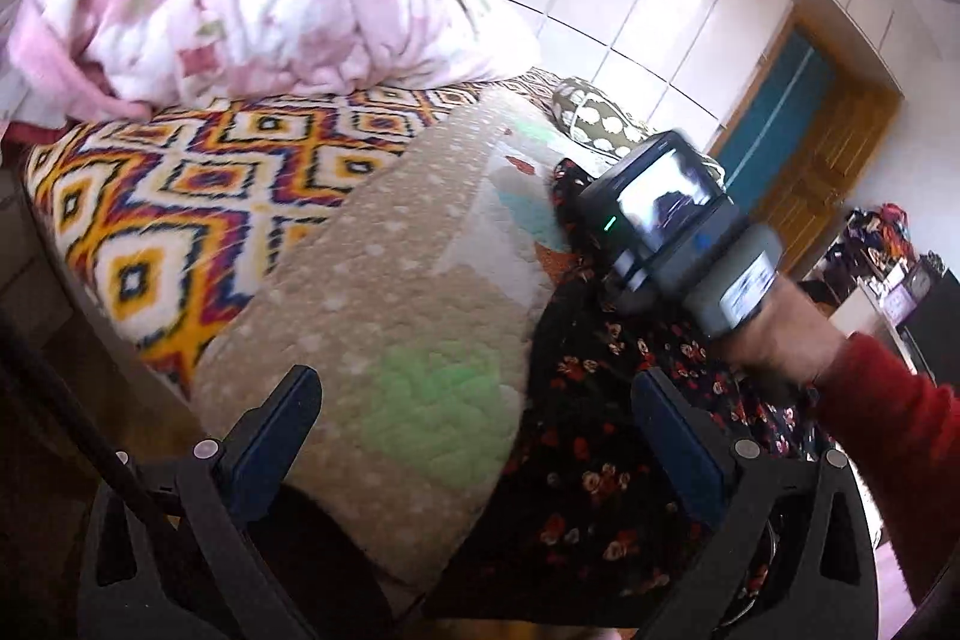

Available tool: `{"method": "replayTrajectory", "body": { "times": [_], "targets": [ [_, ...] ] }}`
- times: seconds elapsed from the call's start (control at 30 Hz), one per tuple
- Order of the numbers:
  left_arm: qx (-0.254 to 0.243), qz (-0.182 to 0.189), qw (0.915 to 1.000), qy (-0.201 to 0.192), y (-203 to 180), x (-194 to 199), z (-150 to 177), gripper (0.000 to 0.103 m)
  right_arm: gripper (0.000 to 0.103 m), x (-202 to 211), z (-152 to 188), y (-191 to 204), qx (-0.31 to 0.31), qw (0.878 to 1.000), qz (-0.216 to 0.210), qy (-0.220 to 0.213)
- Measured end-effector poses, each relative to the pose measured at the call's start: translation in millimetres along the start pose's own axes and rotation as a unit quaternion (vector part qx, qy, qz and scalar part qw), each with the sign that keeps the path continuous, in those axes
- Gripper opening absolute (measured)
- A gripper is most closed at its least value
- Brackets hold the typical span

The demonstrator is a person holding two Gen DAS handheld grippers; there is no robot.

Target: Fold large clothes

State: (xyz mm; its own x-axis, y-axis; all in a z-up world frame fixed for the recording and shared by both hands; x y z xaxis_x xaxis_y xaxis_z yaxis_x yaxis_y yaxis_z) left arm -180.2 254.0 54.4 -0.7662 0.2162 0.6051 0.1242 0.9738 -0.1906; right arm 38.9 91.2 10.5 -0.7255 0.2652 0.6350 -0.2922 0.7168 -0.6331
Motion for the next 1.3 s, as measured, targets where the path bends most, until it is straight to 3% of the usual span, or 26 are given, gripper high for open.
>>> {"method": "replayTrajectory", "body": {
  "times": [0.07,0.13,0.17,0.23,0.27,0.4,0.47,0.53,0.6,0.67,0.77,0.8,0.93,1.07,1.2,1.3],
  "targets": [
    [-0.003,-0.002,1.0000,0.004,0.7,-1.4,1.5,0.103,0.024,9.3,4.9,23.7,0.041,0.998,0.022,-0.031],
    [-0.007,-0.001,0.9999,0.008,-2.3,-3.6,3.4,0.103,0.026,15.8,9.2,21.2,0.040,0.998,0.015,-0.037],
    [-0.008,0.001,0.9999,0.012,-4.9,-5.6,4.1,0.103,0.030,19.0,11.3,12.5,0.025,0.999,0.001,-0.034],
    [-0.012,0.007,0.9997,0.017,-11.2,-8.0,5.6,0.103,0.057,28.4,16.9,-9.9,-0.015,0.999,-0.025,-0.029],
    [-0.016,0.010,0.9996,0.019,-14.9,-8.8,5.9,0.103,0.060,35.4,19.4,-19.1,-0.036,0.998,-0.036,-0.030],
    [-0.041,0.004,0.9989,0.025,-28.2,-12.5,6.2,0.103,0.062,55.9,60.8,-67.9,-0.133,0.988,-0.072,-0.010],
    [-0.049,0.001,0.9983,0.032,-32.7,-15.7,5.3,0.103,0.062,61.7,94.5,-101.0,-0.195,0.977,-0.088,0.008],
    [-0.059,0.000,0.9972,0.045,-36.8,-21.3,3.1,0.102,0.062,68.0,140.9,-144.6,-0.285,0.953,-0.095,0.030],
    [-0.071,0.005,0.9953,0.065,-41.8,-29.3,-2.2,0.088,0.062,76.3,182.9,-183.6,-0.365,0.923,-0.114,0.041],
    [-0.074,0.018,0.9936,0.084,-44.2,-37.4,-8.4,0.060,0.062,85.4,230.6,-221.9,-0.454,0.881,-0.129,0.044],
    [-0.064,0.036,0.9924,0.099,-43.6,-54.5,-20.7,0.056,0.063,100.9,304.6,-262.7,-0.570,0.807,-0.149,0.041],
    [-0.062,0.036,0.9923,0.101,-43.4,-58.6,-22.9,0.056,0.064,103.5,325.9,-270.9,-0.596,0.788,-0.147,0.045],
    [-0.062,0.039,0.9901,0.120,-41.6,-90.6,-34.1,0.064,0.067,98.9,375.9,-281.7,-0.633,0.759,-0.142,0.065],
    [-0.055,0.056,0.9847,0.156,-40.2,-128.4,-36.6,0.065,0.067,77.6,402.6,-269.0,-0.655,0.730,-0.174,0.088],
    [-0.053,0.055,0.9824,0.170,-43.4,-146.3,-29.4,0.070,0.067,59.4,424.0,-244.3,-0.690,0.676,-0.239,0.102],
    [-0.059,0.069,0.9833,0.158,-47.6,-147.7,-23.2,0.083,0.075,60.0,423.3,-233.4,-0.696,0.669,-0.247,0.079]
  ]
}}
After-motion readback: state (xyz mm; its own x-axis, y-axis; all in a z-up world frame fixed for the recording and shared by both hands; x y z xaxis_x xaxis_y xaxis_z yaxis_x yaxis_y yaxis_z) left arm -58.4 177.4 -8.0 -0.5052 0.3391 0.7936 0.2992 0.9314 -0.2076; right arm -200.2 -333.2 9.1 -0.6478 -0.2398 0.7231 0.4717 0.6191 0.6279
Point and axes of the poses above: each gripper's, at about its wrist camera, not at the fingertips, and x roughly against the way its jaws point, y to its left, z to its underside, the point moved 1 cm from there along -x, roughly the way its jaws point, and after that the axes turned 14 degrees about -x, right-handed, at the moved point
